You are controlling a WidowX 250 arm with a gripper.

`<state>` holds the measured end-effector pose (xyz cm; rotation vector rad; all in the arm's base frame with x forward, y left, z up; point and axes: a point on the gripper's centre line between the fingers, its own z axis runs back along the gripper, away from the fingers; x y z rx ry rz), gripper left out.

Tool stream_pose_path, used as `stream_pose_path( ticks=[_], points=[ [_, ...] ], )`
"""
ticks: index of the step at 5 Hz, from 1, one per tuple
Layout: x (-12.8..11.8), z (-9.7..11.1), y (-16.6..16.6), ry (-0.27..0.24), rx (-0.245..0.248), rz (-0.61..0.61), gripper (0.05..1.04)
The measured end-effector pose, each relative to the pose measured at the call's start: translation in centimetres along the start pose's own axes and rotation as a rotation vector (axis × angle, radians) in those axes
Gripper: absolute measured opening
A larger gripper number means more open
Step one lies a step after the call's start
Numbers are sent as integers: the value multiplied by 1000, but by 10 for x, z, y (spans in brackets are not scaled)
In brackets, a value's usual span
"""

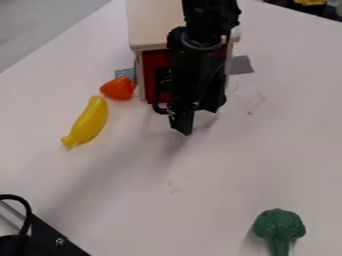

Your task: Open the drawer

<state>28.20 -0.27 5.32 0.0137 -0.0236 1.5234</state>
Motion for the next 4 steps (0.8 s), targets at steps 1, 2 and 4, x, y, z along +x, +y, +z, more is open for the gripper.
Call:
stream_pose_path(
  ticks=[1, 2, 4],
  points=[
    [8, 0, -1, 11, -9, 46, 1001],
    [13, 0, -1, 28, -7, 89, 1001],
    [24, 0, -5, 31, -30, 211, 1001]
  ],
)
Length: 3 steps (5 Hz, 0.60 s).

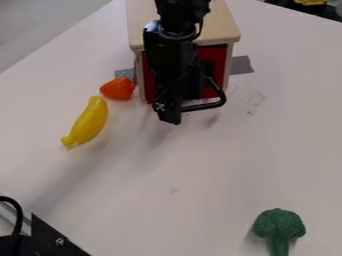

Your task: Open the drawer

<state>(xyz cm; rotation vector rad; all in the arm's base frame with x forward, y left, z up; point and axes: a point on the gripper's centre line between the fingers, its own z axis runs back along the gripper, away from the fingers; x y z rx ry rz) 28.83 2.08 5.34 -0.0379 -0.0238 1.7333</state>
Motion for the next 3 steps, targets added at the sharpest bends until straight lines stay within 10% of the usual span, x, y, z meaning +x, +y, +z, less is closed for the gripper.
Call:
stream_pose_path(
  ticks=[3],
  points=[
    [5, -35, -4, -55, 37, 52, 1001]
  ],
)
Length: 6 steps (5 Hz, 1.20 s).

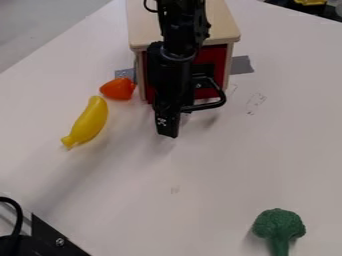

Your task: Open the drawer

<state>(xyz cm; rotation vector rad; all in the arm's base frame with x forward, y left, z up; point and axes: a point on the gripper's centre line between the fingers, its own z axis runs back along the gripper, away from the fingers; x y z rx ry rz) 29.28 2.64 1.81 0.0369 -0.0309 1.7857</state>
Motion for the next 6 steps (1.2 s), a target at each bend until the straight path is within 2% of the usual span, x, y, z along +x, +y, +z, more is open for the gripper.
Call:
stream_pose_path(
  ticks=[1, 3, 4, 6],
  points=[
    [-2, -2, 0, 11, -6, 6, 964],
    [-3, -2, 9, 16, -7, 1, 402],
    [-2, -2, 19, 22, -12, 11, 332],
    [-6, 3, 35, 41, -22, 15, 314]
  ],
)
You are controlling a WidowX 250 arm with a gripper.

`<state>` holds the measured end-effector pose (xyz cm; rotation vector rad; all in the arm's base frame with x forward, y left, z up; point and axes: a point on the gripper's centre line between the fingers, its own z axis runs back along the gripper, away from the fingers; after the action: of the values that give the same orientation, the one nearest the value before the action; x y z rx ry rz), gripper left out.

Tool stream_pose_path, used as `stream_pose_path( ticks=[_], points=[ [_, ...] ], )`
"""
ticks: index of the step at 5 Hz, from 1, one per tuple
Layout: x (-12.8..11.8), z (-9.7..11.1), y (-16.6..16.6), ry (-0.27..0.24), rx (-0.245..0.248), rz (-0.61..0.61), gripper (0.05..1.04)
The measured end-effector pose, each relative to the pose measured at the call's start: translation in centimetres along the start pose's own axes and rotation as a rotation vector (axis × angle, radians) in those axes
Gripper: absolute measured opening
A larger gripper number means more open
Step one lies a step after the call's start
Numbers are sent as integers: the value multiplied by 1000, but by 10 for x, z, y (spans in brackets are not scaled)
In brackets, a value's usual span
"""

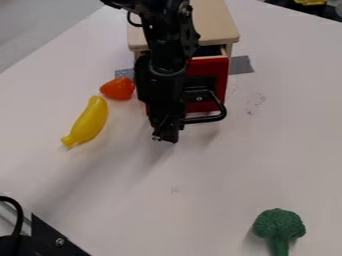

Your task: Open the drawer

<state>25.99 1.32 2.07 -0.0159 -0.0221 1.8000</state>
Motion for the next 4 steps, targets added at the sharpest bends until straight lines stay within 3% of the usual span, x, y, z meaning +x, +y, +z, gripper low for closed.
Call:
stream_pose_path(
  ticks=[4],
  points=[
    [-8, 1, 30, 22, -10, -27, 314]
  ],
)
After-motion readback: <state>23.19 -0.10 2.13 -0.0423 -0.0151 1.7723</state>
